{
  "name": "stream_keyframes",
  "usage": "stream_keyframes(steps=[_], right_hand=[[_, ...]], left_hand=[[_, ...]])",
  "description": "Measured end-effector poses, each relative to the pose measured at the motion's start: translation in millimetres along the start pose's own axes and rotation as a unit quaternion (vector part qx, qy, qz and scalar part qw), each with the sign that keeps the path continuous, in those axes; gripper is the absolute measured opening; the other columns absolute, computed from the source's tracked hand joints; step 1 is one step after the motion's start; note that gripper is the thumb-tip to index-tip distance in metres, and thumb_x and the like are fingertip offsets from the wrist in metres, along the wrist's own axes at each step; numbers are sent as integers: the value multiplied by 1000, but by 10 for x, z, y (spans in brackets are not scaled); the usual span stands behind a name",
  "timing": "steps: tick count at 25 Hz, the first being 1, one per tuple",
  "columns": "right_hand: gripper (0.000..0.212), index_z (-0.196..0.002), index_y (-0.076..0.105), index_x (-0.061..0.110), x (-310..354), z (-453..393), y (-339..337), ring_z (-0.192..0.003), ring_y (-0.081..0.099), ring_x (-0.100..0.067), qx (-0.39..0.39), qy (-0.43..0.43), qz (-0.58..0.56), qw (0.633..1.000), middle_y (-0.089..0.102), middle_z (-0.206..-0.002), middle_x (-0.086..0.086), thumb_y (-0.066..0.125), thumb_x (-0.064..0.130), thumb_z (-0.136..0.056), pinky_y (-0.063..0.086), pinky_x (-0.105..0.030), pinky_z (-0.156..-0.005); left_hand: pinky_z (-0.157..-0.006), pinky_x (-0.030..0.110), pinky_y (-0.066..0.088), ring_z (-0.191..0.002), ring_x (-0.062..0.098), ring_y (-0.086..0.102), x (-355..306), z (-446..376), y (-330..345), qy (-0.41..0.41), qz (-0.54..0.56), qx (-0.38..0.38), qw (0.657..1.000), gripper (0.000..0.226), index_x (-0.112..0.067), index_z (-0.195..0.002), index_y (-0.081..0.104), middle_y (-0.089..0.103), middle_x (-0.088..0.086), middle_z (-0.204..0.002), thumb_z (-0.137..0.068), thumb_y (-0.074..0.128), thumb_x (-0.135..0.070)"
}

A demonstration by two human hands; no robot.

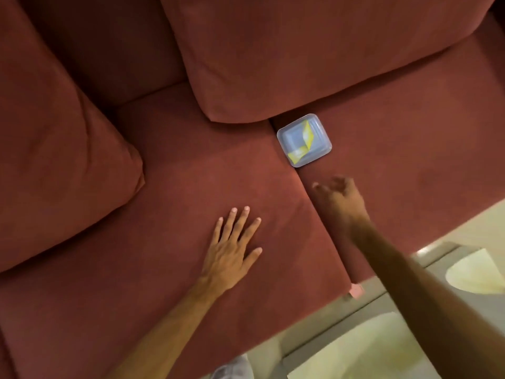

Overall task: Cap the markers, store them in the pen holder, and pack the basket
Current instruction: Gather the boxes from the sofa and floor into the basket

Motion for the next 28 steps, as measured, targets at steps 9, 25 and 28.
stream_keyframes(steps=[9, 25, 28], right_hand=[[98, -145, 43, 13, 1036, -1317, 436, -127, 55, -28, -44, -78, 216, 972, 47, -145, -8, 87, 59, -71, 55, -39, -91], [46, -124, 75, 17, -2483, 2254, -1849, -123, 55, -32, -214, -162, 115, 957, 60, -133, -11, 85, 3, -81, 47, -34, -103], [51, -128, 74, 22, -3374, 2957, -2178, -131, 50, -29, -246, -123, 98, 957, 51, -144, -12, 85, 4, -82, 46, -30, -108]], left_hand=[[-133, 50, 4, -167, 26, 1, 60, -15, 111, 2, -4, -55, 998, 75, -37, -170, 13, 2, -1, -181, -105, 38, -66], [-98, 41, 57, -103, 18, 75, -2093, 439, 225, 55, 209, 248, 944, 22, -24, -109, 77, 81, -5, -104, -105, 61, -39], [-83, 31, 55, -89, 2, 75, -3179, 1074, 747, 38, 297, 396, 868, 34, -28, -103, 79, 83, -10, -100, -103, 60, -56]])
Point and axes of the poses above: each hand's wrist, its own z-axis away from the middle knuckle, its own y-axis out of the palm, x = y × z, the point moved 10 cm from there along -z, towards the middle knuckle
